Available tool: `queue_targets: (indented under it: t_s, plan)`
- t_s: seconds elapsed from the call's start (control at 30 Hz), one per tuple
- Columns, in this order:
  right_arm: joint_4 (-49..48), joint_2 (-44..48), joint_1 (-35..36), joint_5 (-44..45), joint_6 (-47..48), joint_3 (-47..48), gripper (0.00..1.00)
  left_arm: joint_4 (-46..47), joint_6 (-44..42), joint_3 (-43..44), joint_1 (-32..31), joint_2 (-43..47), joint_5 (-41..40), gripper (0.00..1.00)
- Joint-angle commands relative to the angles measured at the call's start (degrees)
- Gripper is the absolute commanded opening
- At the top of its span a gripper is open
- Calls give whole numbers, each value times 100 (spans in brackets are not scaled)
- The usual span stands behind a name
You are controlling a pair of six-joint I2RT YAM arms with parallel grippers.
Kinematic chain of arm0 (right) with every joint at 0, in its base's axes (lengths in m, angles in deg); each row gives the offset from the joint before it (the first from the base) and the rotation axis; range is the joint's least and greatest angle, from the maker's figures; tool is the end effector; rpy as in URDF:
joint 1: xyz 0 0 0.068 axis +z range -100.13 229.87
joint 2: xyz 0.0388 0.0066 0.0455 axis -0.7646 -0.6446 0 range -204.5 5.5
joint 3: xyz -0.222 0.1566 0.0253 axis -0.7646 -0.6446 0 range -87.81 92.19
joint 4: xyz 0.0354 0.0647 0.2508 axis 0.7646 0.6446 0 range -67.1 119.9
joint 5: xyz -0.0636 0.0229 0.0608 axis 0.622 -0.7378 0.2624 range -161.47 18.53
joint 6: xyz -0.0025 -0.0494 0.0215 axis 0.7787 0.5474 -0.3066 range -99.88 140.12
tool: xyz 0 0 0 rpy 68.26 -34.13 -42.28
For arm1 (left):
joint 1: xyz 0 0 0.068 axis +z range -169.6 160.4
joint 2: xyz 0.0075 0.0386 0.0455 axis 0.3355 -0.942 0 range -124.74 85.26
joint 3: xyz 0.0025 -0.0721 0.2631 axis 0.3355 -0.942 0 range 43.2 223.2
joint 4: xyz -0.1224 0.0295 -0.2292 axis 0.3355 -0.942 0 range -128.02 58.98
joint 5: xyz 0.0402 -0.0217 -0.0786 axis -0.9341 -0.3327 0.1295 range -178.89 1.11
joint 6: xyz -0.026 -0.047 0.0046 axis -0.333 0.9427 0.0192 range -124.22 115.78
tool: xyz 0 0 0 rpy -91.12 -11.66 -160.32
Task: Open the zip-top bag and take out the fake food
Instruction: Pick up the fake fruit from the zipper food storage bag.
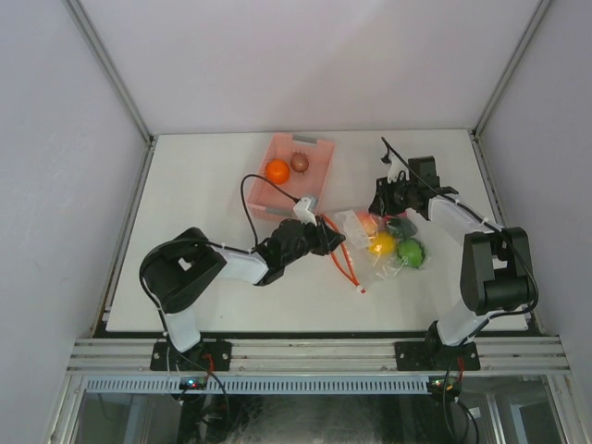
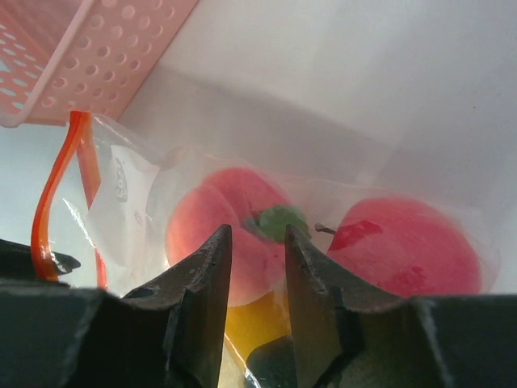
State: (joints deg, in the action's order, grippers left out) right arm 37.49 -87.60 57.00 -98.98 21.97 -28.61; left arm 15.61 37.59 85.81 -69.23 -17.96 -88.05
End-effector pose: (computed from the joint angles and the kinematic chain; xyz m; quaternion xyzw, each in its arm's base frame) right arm 0.3363 0.0586 0.2112 -0.1551 0.8989 0.2379 0.3336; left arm 0.2323 -0.2740 0.1600 0.0582 0.7858 -0.4449 0.4257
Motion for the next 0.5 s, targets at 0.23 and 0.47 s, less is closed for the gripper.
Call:
queue_targets:
  t_s: [0.23,0.47]
  plan:
    - [959,-216,121,-829,1003,583,22,1862,-638,-375,59,324,941,0]
    - [2450,-629,87,-1973,2072,1271,18,2512,-661,-637,50,305,1457,0]
